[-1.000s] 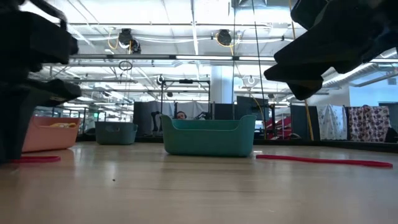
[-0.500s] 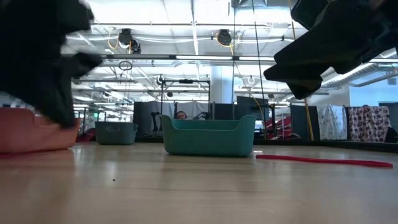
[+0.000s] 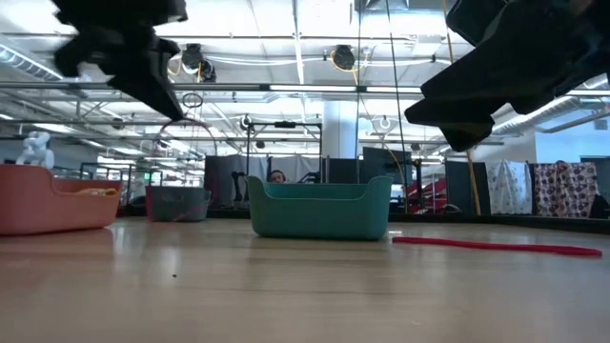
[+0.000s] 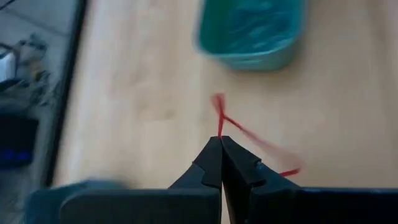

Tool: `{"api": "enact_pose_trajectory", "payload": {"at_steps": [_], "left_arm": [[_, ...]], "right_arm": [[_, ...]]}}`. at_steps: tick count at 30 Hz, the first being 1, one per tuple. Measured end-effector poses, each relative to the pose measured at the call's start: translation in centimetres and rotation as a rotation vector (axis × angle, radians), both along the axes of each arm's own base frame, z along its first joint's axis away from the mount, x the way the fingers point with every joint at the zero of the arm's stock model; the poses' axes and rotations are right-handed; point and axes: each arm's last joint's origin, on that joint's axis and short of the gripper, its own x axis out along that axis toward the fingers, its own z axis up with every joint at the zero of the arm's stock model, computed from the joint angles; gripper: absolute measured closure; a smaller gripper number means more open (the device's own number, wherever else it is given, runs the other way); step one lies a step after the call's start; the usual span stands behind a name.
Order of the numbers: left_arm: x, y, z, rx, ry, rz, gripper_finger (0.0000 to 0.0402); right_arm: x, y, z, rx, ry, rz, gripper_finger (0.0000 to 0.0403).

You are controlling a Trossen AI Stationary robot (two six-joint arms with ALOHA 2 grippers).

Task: Sort rubber bands into baskets
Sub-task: Put the red rubber band into the blue bin

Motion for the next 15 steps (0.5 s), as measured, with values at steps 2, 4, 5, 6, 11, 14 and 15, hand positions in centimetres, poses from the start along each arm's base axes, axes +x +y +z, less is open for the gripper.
{"api": "enact_pose_trajectory", "payload": {"at_steps": [2,4,5,6,11,14,15], "left_arm": [[-0.3,1.7,0.7,0.024,0.0,0.046,0.04],[-0.6,3.4,1.3,0.058,-0.003,0.091,0.04],[-0.7,4.2,1.6,0.072,-0.006,0.111,0.04],[-0.8,5.0,1.9,0.083,-0.009,0.129,0.04],[-1.7,8.9,3.2,0.152,-0.021,0.237,0.04],[-2.4,11.0,3.9,0.183,-0.039,0.313,0.04],[-2.7,11.7,4.1,0.192,-0.042,0.341,0.04]], "right_arm": [[0.0,0.0,0.0,0.0,0.001,0.0,0.0261],[0.0,0.0,0.0,0.0,0.0,0.0,0.0261],[0.0,0.0,0.0,-0.002,0.003,0.0,0.0261],[0.0,0.0,0.0,-0.003,0.005,0.0,0.0261],[0.0,0.0,-0.1,-0.008,0.008,0.001,0.0261],[0.0,0.0,-0.1,-0.012,0.014,0.001,0.0261],[0.0,0.0,-0.2,-0.012,0.015,0.001,0.0261]]}}
